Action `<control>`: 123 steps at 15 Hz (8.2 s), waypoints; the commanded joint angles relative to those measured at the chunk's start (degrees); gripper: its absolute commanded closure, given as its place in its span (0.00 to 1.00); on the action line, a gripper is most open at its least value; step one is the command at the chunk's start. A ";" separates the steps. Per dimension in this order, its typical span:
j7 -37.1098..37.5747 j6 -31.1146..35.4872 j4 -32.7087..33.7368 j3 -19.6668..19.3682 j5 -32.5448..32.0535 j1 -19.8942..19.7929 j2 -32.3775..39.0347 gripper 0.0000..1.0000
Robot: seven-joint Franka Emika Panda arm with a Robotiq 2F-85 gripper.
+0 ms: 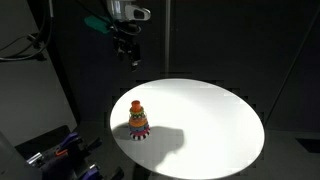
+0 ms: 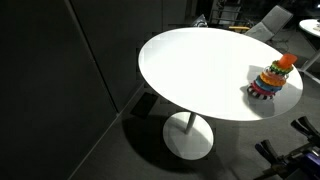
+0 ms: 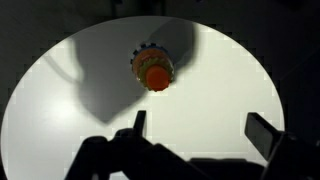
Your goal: Remove the light green ring from the rings stacking stand and put it on the table
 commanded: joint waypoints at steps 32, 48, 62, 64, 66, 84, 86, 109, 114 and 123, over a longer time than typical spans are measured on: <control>6.74 22.66 -13.46 4.15 -6.19 -1.34 6.79 0.00; 8.11 35.20 -16.61 3.40 -3.72 -1.63 14.13 0.00; 8.63 37.57 -16.30 3.40 -4.24 -1.79 17.78 0.00; 8.60 37.76 -16.22 3.37 -4.28 -1.82 18.10 0.00; 8.52 38.03 -16.22 3.35 -4.34 -1.84 18.29 0.02; 7.36 35.85 -16.10 2.97 -2.96 -1.87 11.12 0.55; 7.59 35.85 -15.86 2.79 -2.77 -2.11 9.79 0.55; 6.25 30.32 -4.59 -4.56 -1.22 -9.26 24.20 0.55; 6.27 31.54 -1.85 -5.31 -1.82 -10.60 30.93 0.55; 4.26 33.27 3.69 -4.73 1.03 -13.34 40.09 0.55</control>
